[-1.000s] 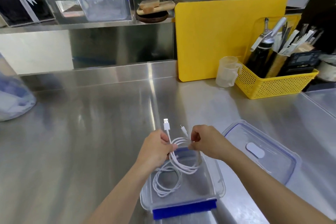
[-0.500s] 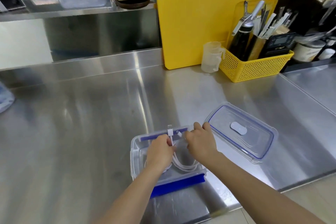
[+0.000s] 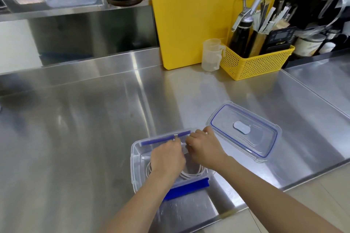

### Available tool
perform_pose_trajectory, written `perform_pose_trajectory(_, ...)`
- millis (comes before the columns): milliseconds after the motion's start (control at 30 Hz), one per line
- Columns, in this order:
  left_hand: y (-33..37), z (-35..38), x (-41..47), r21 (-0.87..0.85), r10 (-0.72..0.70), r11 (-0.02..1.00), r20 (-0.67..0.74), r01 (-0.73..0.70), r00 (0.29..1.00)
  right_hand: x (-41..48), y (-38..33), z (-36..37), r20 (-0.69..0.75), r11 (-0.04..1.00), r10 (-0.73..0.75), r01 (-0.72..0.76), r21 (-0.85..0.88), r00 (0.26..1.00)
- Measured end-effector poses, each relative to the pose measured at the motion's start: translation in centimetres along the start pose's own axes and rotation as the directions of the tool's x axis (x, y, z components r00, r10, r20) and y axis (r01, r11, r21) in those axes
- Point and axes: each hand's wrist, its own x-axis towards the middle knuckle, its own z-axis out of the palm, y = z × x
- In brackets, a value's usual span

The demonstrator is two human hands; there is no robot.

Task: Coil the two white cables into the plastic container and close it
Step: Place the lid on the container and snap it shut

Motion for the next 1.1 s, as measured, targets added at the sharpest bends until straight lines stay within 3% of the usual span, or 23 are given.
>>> perform_pose_trajectory(100,0.1,-0.3,0.3,-0.023,0.09,0.995,-0.254,-0.099,0.963,-0.5,1.0,0.0,-0.142,0.989,0.085,-0.066,0.132,0.986)
perform_pose_trajectory(167,0.0,0.0,1.0,-0.028,0.119,0.99,-0.319,-0.135,0.94,-0.7,1.8,-0.6,-0.205,0.986,0.121,-0.093,0.141,0.971)
perform_pose_trajectory(300,1.3,-0.2,2.3,-0.045,0.157,0.985,-0.143,-0.165,0.977,-1.5,4.3,-1.3,-0.182,0.971,0.227,-0.209,0.115,0.957)
perform_pose_trajectory(600,10.1,1.6,6.7,-0.026,0.285,0.957,-0.103,-0.289,0.953,-7.5,12.1,-1.9,-0.056,0.863,0.503,-0.498,0.086,0.862)
perform_pose_trajectory(800,14.3,4.1,9.1,-0.007,0.314,0.949,-0.028,-0.315,0.949,-11.0,16.7,-0.8,-0.031,0.799,0.601,-0.6,0.034,0.799)
perform_pose_trajectory(933,14.7,5.5,10.3,-0.019,0.178,0.984,0.041,-0.177,0.983,-11.6,18.3,0.4,0.014,0.741,0.665,-0.662,0.116,0.747)
perform_pose_trajectory(1033,14.7,5.9,11.1,-0.152,-0.11,0.979,0.154,0.134,0.982,-11.4,19.0,1.3,0.117,0.631,0.741,-0.746,0.214,0.661)
perform_pose_trajectory(1100,14.6,6.0,11.8,-0.26,-0.22,0.926,0.217,0.274,0.951,-10.7,19.0,1.5,0.156,0.556,0.774,-0.777,0.296,0.614)
